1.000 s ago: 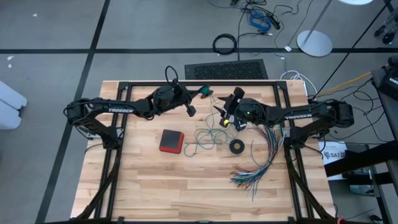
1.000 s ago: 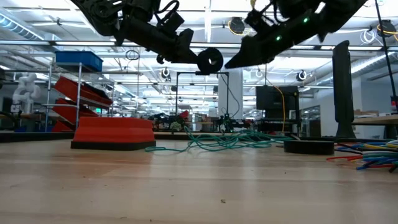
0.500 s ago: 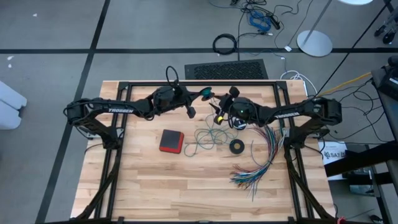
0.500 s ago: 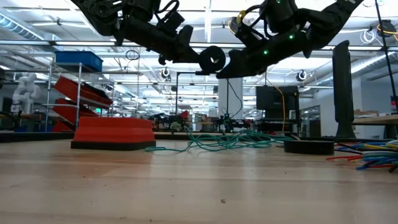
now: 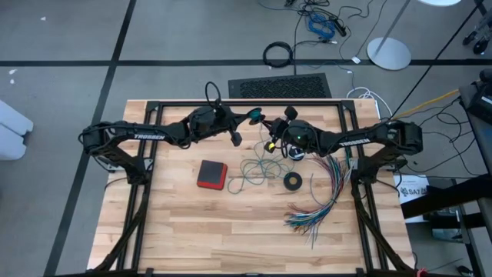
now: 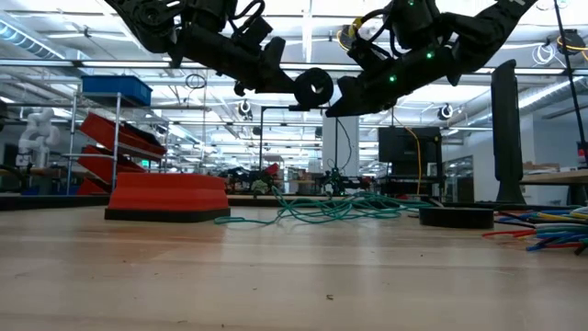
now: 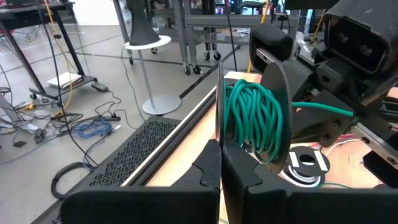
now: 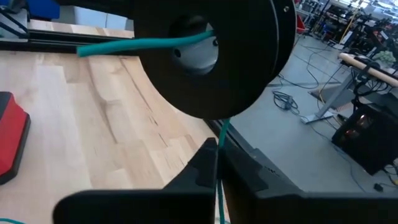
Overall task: Coiling cords
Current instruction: Uncoil the green wire cable from the spool
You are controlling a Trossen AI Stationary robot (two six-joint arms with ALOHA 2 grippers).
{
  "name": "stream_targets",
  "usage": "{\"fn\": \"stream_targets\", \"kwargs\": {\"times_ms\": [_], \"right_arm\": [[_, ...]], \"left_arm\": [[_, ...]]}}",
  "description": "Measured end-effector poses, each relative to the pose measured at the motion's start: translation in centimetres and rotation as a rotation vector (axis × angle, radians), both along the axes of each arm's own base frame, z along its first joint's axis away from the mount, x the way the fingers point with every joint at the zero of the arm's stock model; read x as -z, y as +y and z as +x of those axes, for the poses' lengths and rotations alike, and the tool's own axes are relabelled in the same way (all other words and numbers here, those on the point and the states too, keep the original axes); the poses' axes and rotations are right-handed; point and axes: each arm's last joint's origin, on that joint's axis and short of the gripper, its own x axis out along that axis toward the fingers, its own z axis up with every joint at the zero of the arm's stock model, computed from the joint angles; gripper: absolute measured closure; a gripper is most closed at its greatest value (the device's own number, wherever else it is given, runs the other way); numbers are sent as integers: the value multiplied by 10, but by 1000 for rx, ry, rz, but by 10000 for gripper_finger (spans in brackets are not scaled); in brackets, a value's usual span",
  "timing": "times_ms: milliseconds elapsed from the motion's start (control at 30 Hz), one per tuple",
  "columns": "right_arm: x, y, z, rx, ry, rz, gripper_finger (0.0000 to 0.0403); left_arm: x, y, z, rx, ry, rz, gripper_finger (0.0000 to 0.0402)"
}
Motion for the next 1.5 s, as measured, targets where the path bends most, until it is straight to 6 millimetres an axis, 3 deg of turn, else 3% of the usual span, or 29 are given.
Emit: {"fn": "stream_targets", "kwargs": {"times_ms": [133, 333, 533, 833, 1033, 1200, 1500], "right_arm": [[-3, 0, -1, 32, -20, 4, 401], [-24, 3, -11, 81, -101, -13, 402], [-42, 17, -12, -74, -209, 6, 402], [-25, 31, 10, -251, -149, 83, 403], [-8, 31, 18, -243, 29, 142, 403], [1, 24, 13, -181, 101, 209, 403], [11, -8, -3, 55, 172, 276, 403]], "left_arm": [[0, 0, 0, 0, 6, 5, 402], [5, 1, -2, -37, 74, 34, 402], [5, 2, -2, -66, 82, 49, 402], [11, 5, 4, -91, 52, 61, 402], [14, 6, 6, -102, 54, 62, 402], [11, 6, 7, -105, 24, 66, 402], [11, 6, 7, -83, 21, 60, 402]]}}
